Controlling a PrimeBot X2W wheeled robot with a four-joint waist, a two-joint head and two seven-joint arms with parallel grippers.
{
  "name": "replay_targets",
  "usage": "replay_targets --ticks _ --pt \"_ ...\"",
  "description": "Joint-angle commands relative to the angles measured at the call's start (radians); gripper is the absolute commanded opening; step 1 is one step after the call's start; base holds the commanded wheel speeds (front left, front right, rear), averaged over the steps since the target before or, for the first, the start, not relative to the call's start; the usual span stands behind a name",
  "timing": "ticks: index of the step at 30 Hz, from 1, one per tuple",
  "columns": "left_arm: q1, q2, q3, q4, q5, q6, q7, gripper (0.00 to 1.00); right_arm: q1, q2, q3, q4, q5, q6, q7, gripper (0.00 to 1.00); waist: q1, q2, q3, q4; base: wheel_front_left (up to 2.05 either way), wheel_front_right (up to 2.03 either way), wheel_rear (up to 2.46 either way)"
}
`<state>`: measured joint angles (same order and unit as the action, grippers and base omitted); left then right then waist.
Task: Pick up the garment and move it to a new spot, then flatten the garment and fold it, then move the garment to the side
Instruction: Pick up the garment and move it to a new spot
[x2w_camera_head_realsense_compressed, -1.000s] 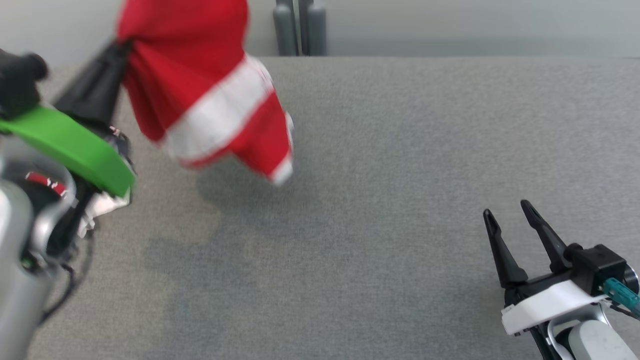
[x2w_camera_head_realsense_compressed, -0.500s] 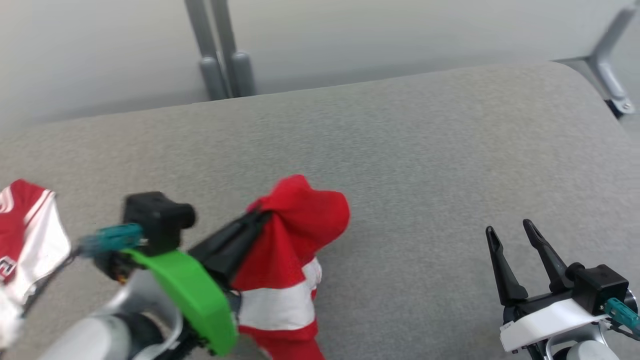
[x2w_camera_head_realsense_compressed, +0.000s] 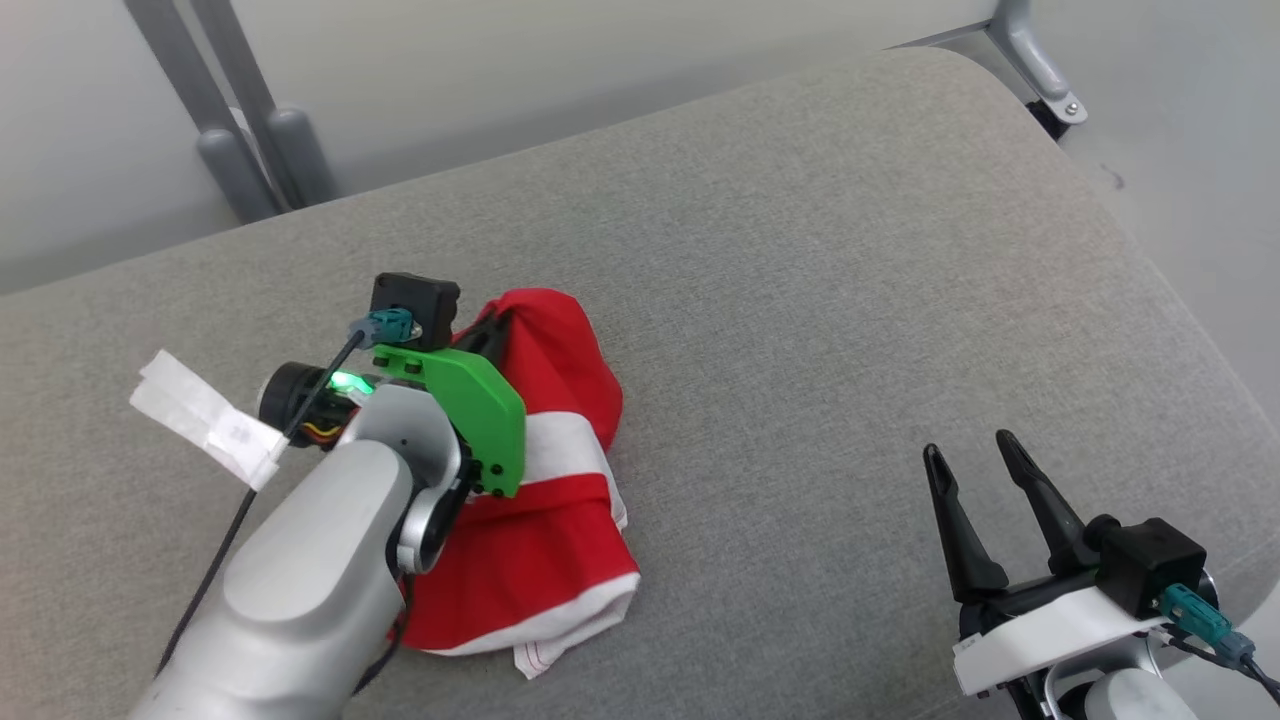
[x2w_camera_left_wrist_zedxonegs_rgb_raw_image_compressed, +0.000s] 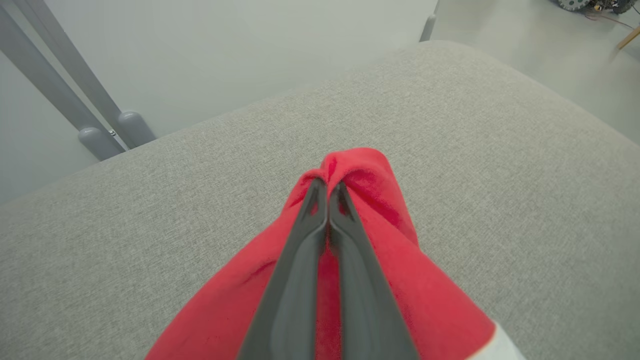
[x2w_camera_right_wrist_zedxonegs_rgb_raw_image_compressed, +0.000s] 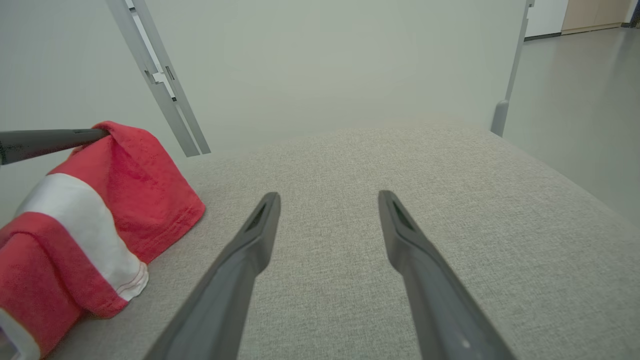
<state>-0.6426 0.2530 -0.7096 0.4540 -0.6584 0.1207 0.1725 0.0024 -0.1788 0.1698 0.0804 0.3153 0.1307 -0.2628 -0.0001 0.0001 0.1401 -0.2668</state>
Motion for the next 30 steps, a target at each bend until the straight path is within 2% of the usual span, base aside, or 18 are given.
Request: replay_targets --ticks 1,2,3,7,10,15,23,26,30 --pt "-0.032 0.005 0.001 0.066 0.023 0.002 -0.021 0.2 -0.015 0.004 0.006 0.002 0.007 0.0 -0.003 1.0 0.0001 -0.0001 0.036 -0.054 0.0 0.0 0.0" --pt "-0.044 -0.008 0.006 0.108 0.017 -0.001 -0.038 0.57 -0.016 0.004 0.007 0.003 0.007 0.0 -0.003 1.0 0.0001 -0.0001 0.037 -0.06 0.0 0.0 0.0" --pt "-0.057 -0.023 0.012 0.153 0.011 -0.007 -0.06 1.0 -0.016 0.005 0.005 0.005 0.007 0.0 -0.003 1.0 0.0001 -0.0001 0.037 -0.064 0.0 0.0 0.0" --pt "-0.072 -0.056 0.035 0.239 -0.012 -0.047 -0.142 1.0 0.007 0.006 -0.021 0.008 0.005 0.0 -0.003 1.0 0.0001 -0.0001 0.026 -0.055 0.0 0.0 0.0" --pt "-0.047 -0.051 0.055 0.248 -0.026 -0.058 -0.21 1.0 0.023 0.005 -0.038 0.006 -0.002 0.0 -0.003 1.0 0.0001 -0.0001 0.01 -0.035 0.0 0.0 0.0" --pt "0.051 -0.024 0.106 0.166 -0.043 -0.019 -0.349 1.0 0.051 -0.006 -0.074 -0.011 -0.013 0.0 -0.003 1.0 0.0001 -0.0001 -0.038 0.019 0.0 0.0 0.0" --pt "0.35 0.031 0.179 -0.101 -0.059 0.097 -0.428 1.0 0.102 -0.023 -0.135 -0.047 -0.028 0.0 -0.003 1.0 0.0001 -0.0001 -0.095 0.13 0.0 0.0 0.0" --pt "0.473 0.026 0.207 -0.192 -0.073 0.1 -0.435 1.0 0.127 -0.029 -0.153 -0.05 -0.033 0.0 -0.003 1.0 0.0001 -0.0001 -0.116 0.177 0.0 0.0 0.0" --pt "0.583 0.034 0.247 -0.271 -0.028 0.103 -0.438 1.0 0.154 -0.012 -0.193 -0.06 -0.023 0.0 -0.003 1.0 0.0001 -0.0001 -0.141 0.241 0.0 0.0 0.0"
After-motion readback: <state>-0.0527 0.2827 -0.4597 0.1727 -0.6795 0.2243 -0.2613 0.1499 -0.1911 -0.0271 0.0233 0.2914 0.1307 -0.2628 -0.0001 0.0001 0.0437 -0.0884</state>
